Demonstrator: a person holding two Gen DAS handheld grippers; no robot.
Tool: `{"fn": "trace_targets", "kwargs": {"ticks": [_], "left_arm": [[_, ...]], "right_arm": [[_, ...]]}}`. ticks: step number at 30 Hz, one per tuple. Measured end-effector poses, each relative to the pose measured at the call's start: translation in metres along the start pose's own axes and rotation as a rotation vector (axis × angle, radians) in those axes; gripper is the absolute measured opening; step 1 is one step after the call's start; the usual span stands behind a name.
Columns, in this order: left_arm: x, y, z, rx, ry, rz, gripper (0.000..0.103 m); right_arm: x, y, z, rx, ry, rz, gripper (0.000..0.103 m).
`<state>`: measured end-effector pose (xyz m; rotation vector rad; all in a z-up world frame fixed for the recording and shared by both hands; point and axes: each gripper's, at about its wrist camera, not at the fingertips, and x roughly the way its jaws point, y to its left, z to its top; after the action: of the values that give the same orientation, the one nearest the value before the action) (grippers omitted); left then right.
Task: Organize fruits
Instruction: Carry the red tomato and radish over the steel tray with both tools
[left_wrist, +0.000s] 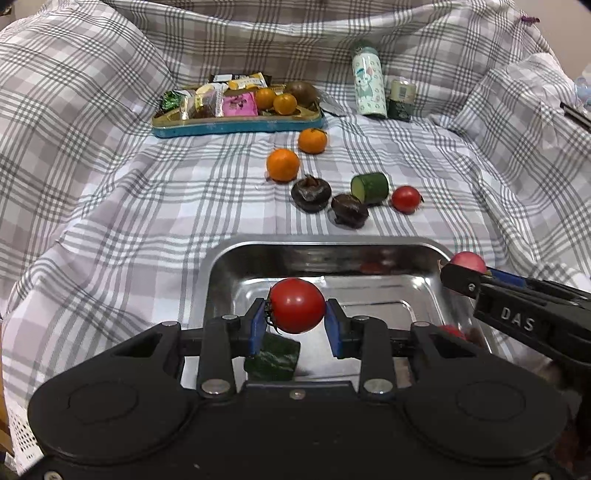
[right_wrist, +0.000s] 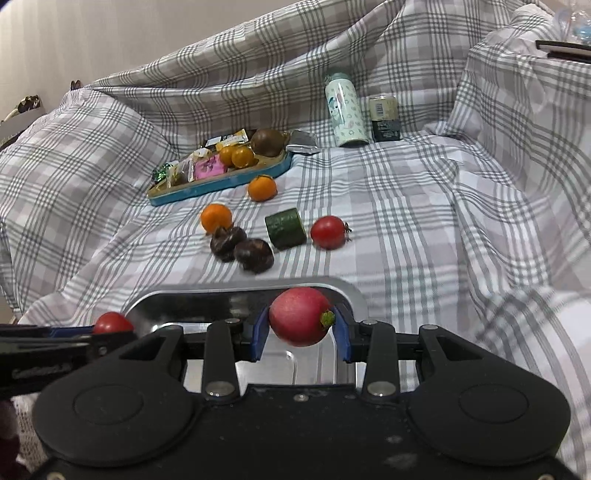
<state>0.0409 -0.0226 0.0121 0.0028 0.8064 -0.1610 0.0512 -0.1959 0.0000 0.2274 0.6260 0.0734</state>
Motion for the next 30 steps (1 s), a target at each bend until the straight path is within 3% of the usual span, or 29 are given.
{"fn": "trace_targets", "kwargs": {"ticks": [30], "left_arm": [[0.019,-0.004,0.0,-0.007,0.056,-0.012,0.043]], "right_arm": [[0.011,0.008,-0.007,-0.016,0.077,0.009,0.04]]}}
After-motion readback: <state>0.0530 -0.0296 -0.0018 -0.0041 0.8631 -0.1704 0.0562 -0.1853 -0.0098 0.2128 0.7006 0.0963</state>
